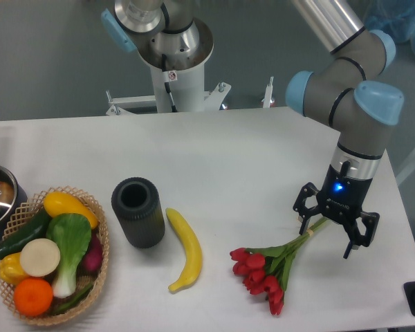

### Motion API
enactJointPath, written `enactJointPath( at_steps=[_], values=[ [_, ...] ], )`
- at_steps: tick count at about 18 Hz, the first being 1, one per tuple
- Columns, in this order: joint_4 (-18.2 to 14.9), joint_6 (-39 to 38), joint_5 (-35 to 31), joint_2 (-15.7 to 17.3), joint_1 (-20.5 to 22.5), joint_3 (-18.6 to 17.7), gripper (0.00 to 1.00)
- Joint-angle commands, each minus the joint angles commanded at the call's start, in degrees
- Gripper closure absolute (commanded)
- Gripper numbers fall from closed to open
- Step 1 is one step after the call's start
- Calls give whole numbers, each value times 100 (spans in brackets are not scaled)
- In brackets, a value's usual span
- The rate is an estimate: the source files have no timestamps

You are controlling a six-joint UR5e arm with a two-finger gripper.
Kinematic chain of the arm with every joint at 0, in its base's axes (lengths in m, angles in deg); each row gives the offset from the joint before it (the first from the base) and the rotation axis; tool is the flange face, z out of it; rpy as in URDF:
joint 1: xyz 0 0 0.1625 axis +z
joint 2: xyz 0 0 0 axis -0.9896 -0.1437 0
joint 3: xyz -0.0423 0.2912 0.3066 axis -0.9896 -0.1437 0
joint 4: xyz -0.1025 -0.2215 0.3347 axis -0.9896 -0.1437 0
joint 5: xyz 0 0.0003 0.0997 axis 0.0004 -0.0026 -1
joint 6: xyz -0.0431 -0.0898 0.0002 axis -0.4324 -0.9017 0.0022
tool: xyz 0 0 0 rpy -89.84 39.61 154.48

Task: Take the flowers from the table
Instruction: 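Move the open gripper down toward the red tulip stems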

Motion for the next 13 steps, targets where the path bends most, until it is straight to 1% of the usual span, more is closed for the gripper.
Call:
enactJointPath(
  at_steps=[3,5,9,11,13],
  values=[
    [0,9,9,-9,0,26,0],
    [0,18,175,-35,0,35,0],
    [0,9,413,-62,-105,-97,0],
    [0,-52,667,-105,-123,-97,0],
    [-9,-70,712,-158,-158,-97,0]
  ],
)
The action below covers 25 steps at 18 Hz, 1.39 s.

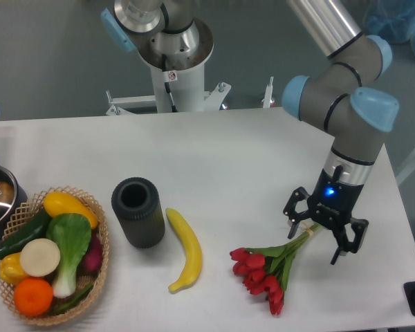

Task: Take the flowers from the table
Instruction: 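Move the open gripper down toward the red tulip stems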

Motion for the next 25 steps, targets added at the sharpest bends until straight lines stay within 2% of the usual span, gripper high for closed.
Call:
enactJointPath(
  at_steps=[8,13,17,22,25],
  values=[
    [-18,88,-44,-448,-149,193,0],
    [-44,97,-88,-440,-123,220,0],
    [-61,342,-658,-378,-132,281,0],
    [-105,430,-694,-256,-141,176,0],
    [-97,676,-712,-150,-158,-44,0]
  ],
)
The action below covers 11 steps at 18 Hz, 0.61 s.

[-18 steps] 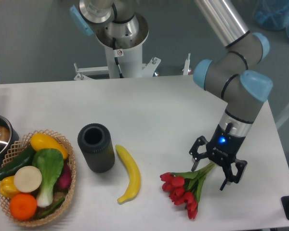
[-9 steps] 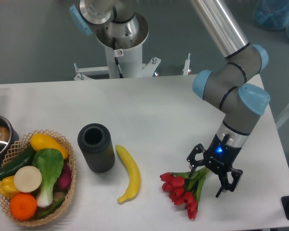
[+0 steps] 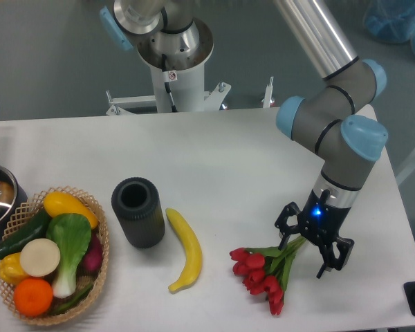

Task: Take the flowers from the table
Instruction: 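Shift the gripper along the stems to center over the tulip bunch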

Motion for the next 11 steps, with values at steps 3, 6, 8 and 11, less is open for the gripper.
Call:
enactJointPath(
  at_steps=[3,6,8,11],
  values=[
    [-70,80,-289,18,-88,-9,0],
    [-158,80,-431,44,-237,-18,0],
    [-141,45,-440,35,-281,17,0],
    [-114,80,-440,-61,-325,35,0]
  ],
)
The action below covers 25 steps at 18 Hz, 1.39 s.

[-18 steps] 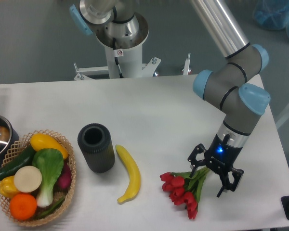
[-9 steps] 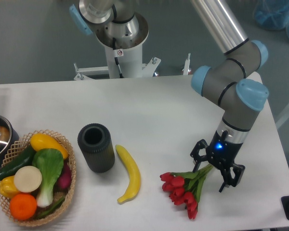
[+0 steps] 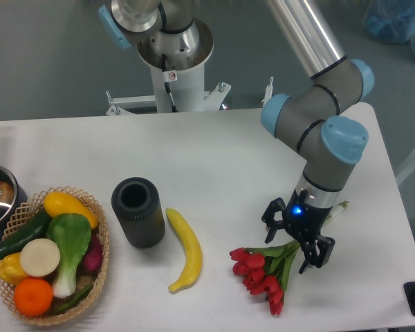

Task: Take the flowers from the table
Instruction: 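Shift the gripper along the stems to center over the tulip bunch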

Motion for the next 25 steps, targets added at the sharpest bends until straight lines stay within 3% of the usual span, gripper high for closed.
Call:
enactJointPath(
  at_steps=[17,25],
  values=[
    [-17,-61,44,-150,114,-158,0],
    [0,-53,219,-395,281,-149,0]
  ],
)
